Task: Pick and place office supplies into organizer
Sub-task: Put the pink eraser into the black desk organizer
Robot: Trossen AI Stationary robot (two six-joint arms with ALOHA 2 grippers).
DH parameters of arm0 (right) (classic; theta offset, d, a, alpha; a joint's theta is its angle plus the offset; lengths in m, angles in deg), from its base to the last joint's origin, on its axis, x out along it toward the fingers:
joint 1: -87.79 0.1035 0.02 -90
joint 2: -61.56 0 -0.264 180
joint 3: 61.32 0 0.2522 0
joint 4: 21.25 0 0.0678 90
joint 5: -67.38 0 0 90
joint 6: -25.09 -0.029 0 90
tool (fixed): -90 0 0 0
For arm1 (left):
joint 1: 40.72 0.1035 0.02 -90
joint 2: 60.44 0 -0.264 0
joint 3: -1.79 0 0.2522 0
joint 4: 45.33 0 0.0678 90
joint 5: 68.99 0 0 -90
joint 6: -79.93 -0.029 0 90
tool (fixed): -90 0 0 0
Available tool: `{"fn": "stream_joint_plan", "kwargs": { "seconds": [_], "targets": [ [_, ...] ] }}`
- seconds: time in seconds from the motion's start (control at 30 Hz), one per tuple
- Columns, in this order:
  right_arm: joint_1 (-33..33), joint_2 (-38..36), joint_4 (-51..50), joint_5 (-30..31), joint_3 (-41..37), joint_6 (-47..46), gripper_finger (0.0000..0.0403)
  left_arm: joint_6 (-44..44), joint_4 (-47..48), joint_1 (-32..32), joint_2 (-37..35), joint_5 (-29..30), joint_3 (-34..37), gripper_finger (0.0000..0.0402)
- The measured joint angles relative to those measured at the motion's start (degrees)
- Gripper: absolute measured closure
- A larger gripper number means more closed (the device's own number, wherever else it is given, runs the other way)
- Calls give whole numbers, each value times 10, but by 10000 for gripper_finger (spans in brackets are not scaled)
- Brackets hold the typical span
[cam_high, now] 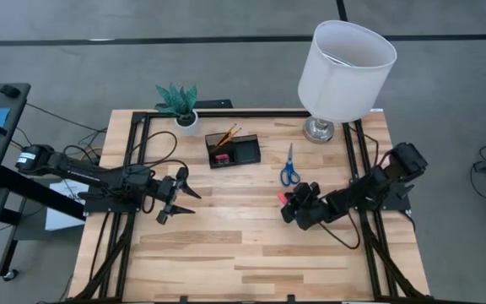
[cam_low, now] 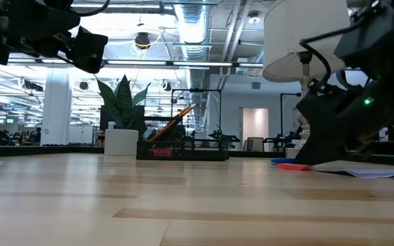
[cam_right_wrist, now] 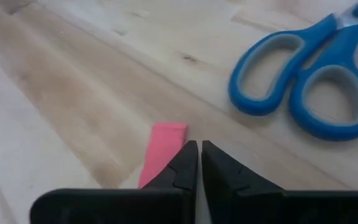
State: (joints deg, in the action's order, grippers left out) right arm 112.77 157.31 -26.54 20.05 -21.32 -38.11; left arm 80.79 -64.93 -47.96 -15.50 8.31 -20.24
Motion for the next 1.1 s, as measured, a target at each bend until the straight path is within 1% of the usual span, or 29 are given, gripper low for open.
{"fn": "stream_joint_plan", "kwargs": {
  "seconds": [0.07,0.57,0.7,0.77,0.87,1.0,1.1],
  "targets": [
    [0,-11,4,-15,0,7,386,0,0,0,0,0,0,178],
    [1,-19,14,-25,19,47,390,0,1,0,0,0,0,178],
    [1,-19,9,-23,31,48,383,0,1,0,0,0,0,178],
    [1,-19,5,-23,37,48,370,0,1,0,0,0,0,178],
    [5,-19,-10,-25,50,47,340,0,2,0,0,0,0,178],
    [17,-20,-43,-28,73,30,286,0,7,0,0,0,0,178],
    [26,-20,-94,-31,92,9,240,-1,9,0,0,0,0,178]
  ]
}}
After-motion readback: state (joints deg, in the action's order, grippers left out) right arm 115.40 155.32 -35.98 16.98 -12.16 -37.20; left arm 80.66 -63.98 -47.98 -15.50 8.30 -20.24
